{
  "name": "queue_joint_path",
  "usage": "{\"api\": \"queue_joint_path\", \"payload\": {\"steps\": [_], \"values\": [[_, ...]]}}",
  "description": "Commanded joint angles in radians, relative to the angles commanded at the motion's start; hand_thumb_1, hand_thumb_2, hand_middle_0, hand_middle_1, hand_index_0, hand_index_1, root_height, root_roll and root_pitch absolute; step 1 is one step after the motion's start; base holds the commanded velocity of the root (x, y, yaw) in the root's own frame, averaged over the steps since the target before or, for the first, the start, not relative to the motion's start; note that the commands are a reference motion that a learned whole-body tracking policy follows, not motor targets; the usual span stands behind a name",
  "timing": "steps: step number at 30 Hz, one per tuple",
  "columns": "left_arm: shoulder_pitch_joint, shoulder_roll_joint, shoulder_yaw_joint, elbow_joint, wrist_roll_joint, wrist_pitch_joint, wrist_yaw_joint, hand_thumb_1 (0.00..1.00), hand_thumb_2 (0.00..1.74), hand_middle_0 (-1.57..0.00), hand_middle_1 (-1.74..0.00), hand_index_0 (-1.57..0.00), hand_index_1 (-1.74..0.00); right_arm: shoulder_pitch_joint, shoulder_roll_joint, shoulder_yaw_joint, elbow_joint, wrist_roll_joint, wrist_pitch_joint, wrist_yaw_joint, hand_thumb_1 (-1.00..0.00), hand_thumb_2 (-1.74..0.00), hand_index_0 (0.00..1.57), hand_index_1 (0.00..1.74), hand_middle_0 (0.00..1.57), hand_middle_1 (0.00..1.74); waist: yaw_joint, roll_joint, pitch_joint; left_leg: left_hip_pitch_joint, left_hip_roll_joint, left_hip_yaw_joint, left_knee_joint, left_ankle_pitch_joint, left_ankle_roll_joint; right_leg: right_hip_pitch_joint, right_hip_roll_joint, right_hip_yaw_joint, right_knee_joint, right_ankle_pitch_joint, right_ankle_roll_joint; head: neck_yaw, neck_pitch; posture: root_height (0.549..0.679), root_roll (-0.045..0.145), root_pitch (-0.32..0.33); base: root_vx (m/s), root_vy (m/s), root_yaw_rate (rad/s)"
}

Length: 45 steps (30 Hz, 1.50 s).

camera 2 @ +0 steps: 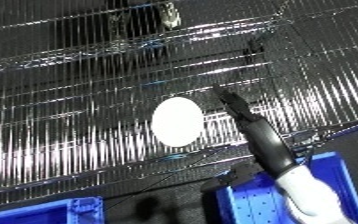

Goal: Pick up the object and place it into the box

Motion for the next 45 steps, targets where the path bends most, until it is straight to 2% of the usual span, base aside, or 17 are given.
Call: {"api": "queue_joint_path", "payload": {"steps": [4, 18, 28, 35, 39, 45], "values": [[-0.002, 0.004, -0.008, -0.011, -0.013, 0.003, 0.001, 0.0, 0.0, 0.0, 0.0, 0.0, 0.0, -0.054, -0.002, 0.017, 0.052, 0.009, 0.001, 0.009, 0.0, 0.0, 0.0, 0.0, 0.0, 0.0, 0.01, 0.011, 0.006, -0.02, -0.009, 0.001, 0.007, 0.001, 0.0034, -0.019, -0.0033, -0.005, 0.013, -0.002, -0.0034, 0.025, 0.015, 0.622, 0.063, 0.081, -0.001, 0.028, 0.026], [0.002, 0.0, -0.04, -0.038, -0.027, -0.002, -0.004, 0.0, 0.0, 0.0, 0.0, 0.0, 0.0, -0.196, 0.037, 0.099, 0.182, 0.002, 0.039, 0.04, 0.0, 0.0, 0.0, 0.0, 0.0, 0.0, 0.051, 0.039, 0.006, -0.073, -0.035, -0.009, 0.015, 0.012, 0.0139, -0.069, -0.012, -0.024, 0.035, -0.002, -0.0159, 0.106, 0.081, 0.618, 0.065, 0.112, -0.007, 0.015, 0.03], [-0.001, -0.013, -0.066, -0.048, -0.031, -0.01, 0.0, 0.0, 0.0, 0.0, 0.0, 0.0, 0.0, -0.248, 0.104, 0.12, 0.204, 0.0, 0.047, 0.045, -0.5, -0.87, 0.79, 0.87, 0.79, 0.87, 0.067, 0.051, 0.006, -0.071, -0.05, -0.014, 0.004, 0.022, 0.0159, -0.064, -0.0157, -0.033, 0.026, 0.002, -0.0226, 0.144, 0.086, 0.62, 0.071, 0.113, -0.007, 0.008, 0.042], [0.005, -0.019, -0.066, -0.047, -0.027, -0.017, 0.003, 0.0, 0.0, 0.0, 0.0, 0.0, 0.0, -0.241, 0.109, 0.116, 0.19, -0.009, 0.049, 0.017, -0.85, -1.48, 1.33, 1.48, 1.33, 1.48, 0.068, 0.052, 0.006, -0.05, -0.053, -0.013, -0.022, 0.032, 0.0169, -0.043, -0.0132, -0.036, 0.005, 0.005, -0.0276, 0.142, 0.088, 0.624, 0.074, 0.109, -0.021, 0.006, 0.012], [0.012, -0.017, -0.061, -0.041, -0.022, -0.022, 0.002, 0.0, 0.0, 0.0, 0.0, 0.0, 0.0, -0.223, 0.095, 0.102, 0.175, -0.018, 0.036, -0.001, -0.85, -1.48, 1.33, 1.48, 1.33, 1.48, 0.062, 0.049, 0.006, -0.035, -0.048, -0.013, -0.038, 0.038, 0.0157, -0.028, -0.0103, -0.037, -0.011, 0.01, -0.0279, 0.133, 0.081, 0.626, 0.073, 0.106, -0.044, -0.012, -0.032], [0.012, -0.021, -0.04, -0.031, -0.024, -0.022, 0.016, 0.0, 0.0, 0.0, 0.0, 0.0, 0.0, -0.167, 0.065, 0.06, 0.079, -0.046, -0.006, -0.033, -0.85, -1.48, 1.33, 1.48, 1.33, 1.48, 0.037, 0.033, 0.006, 0.001, -0.036, -0.01, -0.071, 0.045, 0.0144, 0.004, 0.0018, -0.029, -0.046, 0.018, -0.0258, 0.091, 0.069, 0.631, 0.071, 0.1, -0.045, -0.015, -0.096]]}}
